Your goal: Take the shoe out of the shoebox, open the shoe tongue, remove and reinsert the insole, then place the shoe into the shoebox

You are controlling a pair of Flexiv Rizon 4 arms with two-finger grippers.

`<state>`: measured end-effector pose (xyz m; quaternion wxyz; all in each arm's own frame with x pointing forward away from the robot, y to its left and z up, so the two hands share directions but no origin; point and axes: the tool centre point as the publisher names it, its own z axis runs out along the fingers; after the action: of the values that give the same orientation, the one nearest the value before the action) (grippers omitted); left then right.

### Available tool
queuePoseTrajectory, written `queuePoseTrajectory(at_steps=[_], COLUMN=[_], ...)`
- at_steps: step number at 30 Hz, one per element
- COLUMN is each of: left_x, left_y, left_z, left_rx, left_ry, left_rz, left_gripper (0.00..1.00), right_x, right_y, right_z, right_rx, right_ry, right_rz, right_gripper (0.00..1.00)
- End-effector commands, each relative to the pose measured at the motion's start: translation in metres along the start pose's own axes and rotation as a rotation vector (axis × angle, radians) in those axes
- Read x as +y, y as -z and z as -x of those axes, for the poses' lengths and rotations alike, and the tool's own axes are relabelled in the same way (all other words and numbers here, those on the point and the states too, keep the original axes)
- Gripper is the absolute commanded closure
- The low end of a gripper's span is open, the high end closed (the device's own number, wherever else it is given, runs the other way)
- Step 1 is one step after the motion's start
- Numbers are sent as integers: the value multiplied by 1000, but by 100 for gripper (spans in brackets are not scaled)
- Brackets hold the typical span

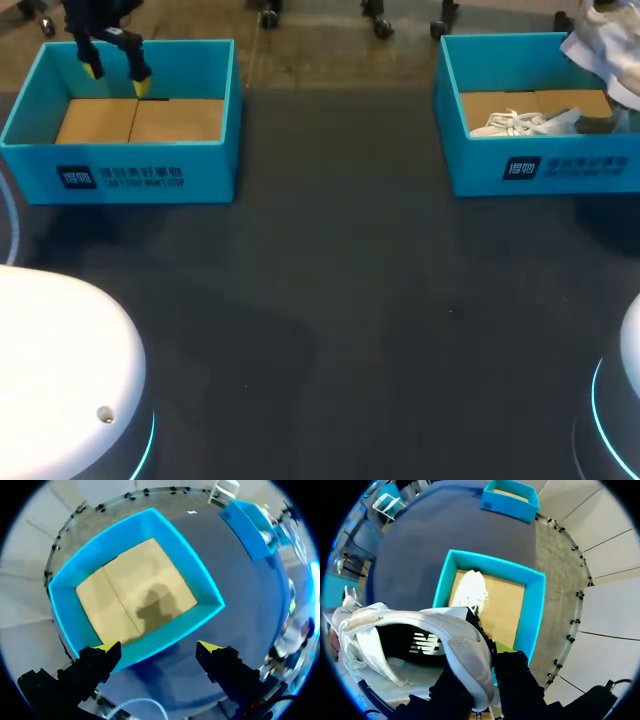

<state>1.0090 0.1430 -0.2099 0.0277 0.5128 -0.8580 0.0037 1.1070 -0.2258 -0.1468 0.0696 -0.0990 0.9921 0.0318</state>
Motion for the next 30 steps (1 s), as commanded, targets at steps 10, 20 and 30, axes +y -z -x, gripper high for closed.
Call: queuePoseTrajectory(at_steps=[10, 20, 30], left_x=[25, 32, 33], left_y=[1, 2, 3], left_z=[29, 41, 40], left_rx=[119, 106, 87], left_ry=[992, 1076, 1072], left_rz=[-82, -101, -103], left_gripper=[0, 0, 0], right_x=[-23, -44, -44], right_y=[-10, -16, -16], right_z=[35, 54, 54], right_rx=[24, 61, 61], right_ry=[-4, -40, -40], right_rz=[26, 5, 5], right_gripper=[100, 100, 100])
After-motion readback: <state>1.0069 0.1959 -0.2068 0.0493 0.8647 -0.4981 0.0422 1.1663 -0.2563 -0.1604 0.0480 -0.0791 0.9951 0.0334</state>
